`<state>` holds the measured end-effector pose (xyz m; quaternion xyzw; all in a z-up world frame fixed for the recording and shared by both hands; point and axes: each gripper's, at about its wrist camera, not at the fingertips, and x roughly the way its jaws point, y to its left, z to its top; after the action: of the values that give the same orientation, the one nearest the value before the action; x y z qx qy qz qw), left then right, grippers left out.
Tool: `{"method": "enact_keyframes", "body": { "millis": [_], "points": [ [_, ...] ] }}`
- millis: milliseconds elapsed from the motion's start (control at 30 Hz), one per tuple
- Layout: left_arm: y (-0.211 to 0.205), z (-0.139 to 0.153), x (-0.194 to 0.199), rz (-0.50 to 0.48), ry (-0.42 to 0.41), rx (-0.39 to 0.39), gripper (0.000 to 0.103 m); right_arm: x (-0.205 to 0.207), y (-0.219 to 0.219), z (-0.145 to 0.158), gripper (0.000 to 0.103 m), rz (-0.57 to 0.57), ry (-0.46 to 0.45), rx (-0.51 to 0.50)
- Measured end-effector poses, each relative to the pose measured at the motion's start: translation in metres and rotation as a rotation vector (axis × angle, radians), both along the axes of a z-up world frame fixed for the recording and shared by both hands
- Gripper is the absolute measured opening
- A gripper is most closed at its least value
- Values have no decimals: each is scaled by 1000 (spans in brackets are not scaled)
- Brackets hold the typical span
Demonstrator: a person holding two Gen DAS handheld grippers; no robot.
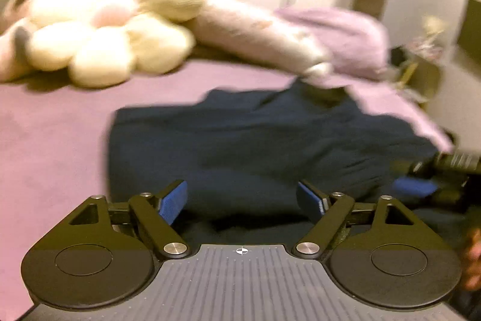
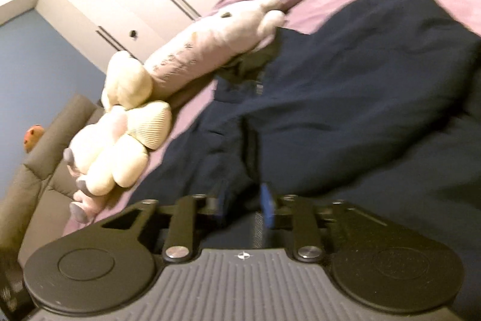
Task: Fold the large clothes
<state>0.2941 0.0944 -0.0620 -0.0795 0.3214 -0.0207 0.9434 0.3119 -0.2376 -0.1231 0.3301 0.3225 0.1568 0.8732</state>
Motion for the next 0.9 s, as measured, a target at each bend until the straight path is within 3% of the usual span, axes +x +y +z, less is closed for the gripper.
{"method": "enact_keyframes", "body": {
  "millis": [33,100,233,333,367,400,567,700,800,900],
  "points": [
    [10,-5,0,29,28,-9,74,14,5,-3,36,4,31,9],
    [24,-15,2,53,60,-56,73,32,14,-8,39,13,69,33],
    [35,-29,7,90,105,-74,63,52,34,-13,39,38,104,-41],
    [42,-38,17,113,150,-113,56,54,43,-13,27,65,87,-86],
    [44,-40,20,126,165,-114,56,53,45,-9,11,66,71,-110],
    [45,-41,22,134,171,-119,55,50,45,-3,7,64,50,-134],
    [39,-37,24,127,144,-80,51,15,24,56,5,2,-183,-184],
    [31,-39,27,114,145,-85,51,-5,-15,74,5,-143,-247,-306],
    [20,-41,33,91,159,-100,46,-4,-46,60,7,-225,-175,-383],
    [12,-43,35,86,162,-87,46,-2,-72,33,12,-244,-43,-277]
  ]
}}
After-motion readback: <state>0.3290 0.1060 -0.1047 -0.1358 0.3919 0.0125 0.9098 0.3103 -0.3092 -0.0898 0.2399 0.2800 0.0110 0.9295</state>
